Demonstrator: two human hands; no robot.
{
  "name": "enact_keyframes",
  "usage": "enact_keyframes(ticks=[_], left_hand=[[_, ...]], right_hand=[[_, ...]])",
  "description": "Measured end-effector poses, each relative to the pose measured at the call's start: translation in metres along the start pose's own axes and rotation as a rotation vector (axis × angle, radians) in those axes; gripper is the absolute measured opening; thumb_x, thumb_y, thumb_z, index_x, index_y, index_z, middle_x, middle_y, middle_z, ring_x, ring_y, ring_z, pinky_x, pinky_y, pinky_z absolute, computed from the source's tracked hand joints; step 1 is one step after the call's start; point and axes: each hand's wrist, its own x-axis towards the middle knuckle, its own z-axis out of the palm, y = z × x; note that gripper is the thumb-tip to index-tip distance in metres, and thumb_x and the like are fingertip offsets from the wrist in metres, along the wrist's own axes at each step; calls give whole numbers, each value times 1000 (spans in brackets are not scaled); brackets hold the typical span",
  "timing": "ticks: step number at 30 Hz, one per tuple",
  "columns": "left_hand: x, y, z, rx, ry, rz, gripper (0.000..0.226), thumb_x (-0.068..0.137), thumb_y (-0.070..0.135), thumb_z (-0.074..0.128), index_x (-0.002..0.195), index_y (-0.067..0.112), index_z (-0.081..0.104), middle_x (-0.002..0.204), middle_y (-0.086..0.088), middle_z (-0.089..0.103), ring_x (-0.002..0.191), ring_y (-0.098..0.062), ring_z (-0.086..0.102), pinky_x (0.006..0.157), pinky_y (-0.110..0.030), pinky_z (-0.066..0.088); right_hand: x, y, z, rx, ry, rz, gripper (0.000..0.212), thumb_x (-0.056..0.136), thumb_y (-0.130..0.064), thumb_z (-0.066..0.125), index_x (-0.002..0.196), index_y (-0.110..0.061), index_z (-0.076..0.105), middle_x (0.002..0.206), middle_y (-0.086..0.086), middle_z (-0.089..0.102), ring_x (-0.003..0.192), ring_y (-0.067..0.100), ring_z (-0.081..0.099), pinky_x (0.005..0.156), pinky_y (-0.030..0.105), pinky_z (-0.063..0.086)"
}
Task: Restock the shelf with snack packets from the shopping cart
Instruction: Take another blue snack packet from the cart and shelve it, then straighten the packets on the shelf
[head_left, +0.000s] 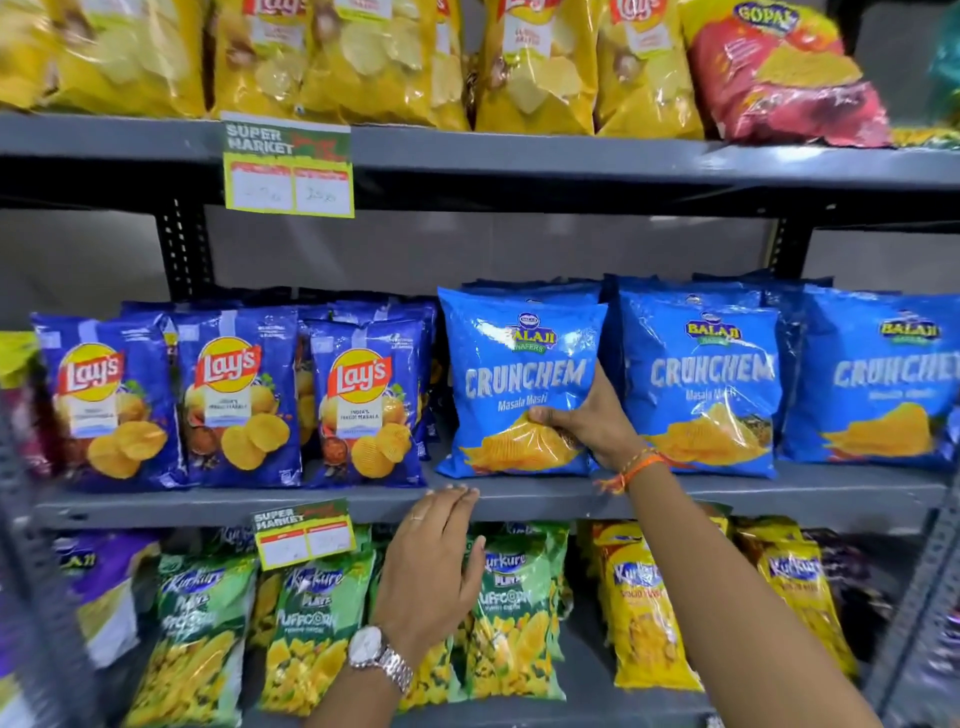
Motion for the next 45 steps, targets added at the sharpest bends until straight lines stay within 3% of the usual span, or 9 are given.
enact_keyframes(ticks=[8,13,17,20,24,30,37,41,45], left_hand=[[1,-1,3,-35,40,4,49,92,29,49,137,12,58,131,-2,63,124,-16,50,118,-25,21],[0,-1,10,-78,74,3,48,90,23,49,134,9,60,129,-5,64,122,-20,54,124,-27,19],[2,0,12,-114,101,-7,46,88,22,49,131,8,62,125,-5,66,121,-18,52,124,-26,20],[1,1,13,-126,91,-23,46,88,22,48,129,7,63,123,-6,67,119,-18,53,123,-25,19],[-1,0,15,-139,65,-44,47,88,23,46,130,8,62,125,-5,66,120,-18,53,124,-24,17],[2,1,16,-140,75,-20,49,86,24,46,128,7,65,126,-6,67,122,-18,50,124,-24,15],[2,-4,24,-124,102,-14,51,82,24,46,125,6,67,123,-9,67,119,-21,53,124,-25,17],[3,-3,25,-91,129,4,50,83,24,45,122,2,68,121,-11,68,118,-23,52,123,-28,19],[3,-3,26,-69,116,13,51,85,25,44,125,1,66,123,-13,68,120,-25,52,124,-29,17]], right_hand=[[-8,-5,0,-77,82,50,119,44,-47,95,144,-22,35,141,2,57,129,22,57,106,50,50],[-27,-13,-24,-204,162,106,110,62,-34,93,149,-22,28,118,7,62,108,23,63,96,43,55],[-54,-13,-52,-374,624,-86,75,68,-38,90,128,-19,49,112,2,64,102,22,61,88,42,53],[-59,0,-70,-685,926,-122,80,65,-52,83,130,-20,48,130,9,55,115,37,50,95,51,45],[-55,22,-75,-921,768,75,110,58,-82,70,150,-35,32,161,17,22,141,49,27,104,67,34],[-55,37,-73,-1015,618,115,124,45,-95,58,154,-47,21,169,6,-9,150,52,-4,99,86,23],[-51,41,-84,-1022,659,158,129,46,-90,66,155,-46,14,169,6,-11,151,51,-2,101,84,26],[-49,40,-90,-958,642,170,141,40,-96,63,156,-43,4,168,3,-16,152,46,-3,108,79,16],[-50,32,-128,-576,763,154,133,50,-85,72,155,-23,18,163,12,19,147,41,23,116,61,26]])
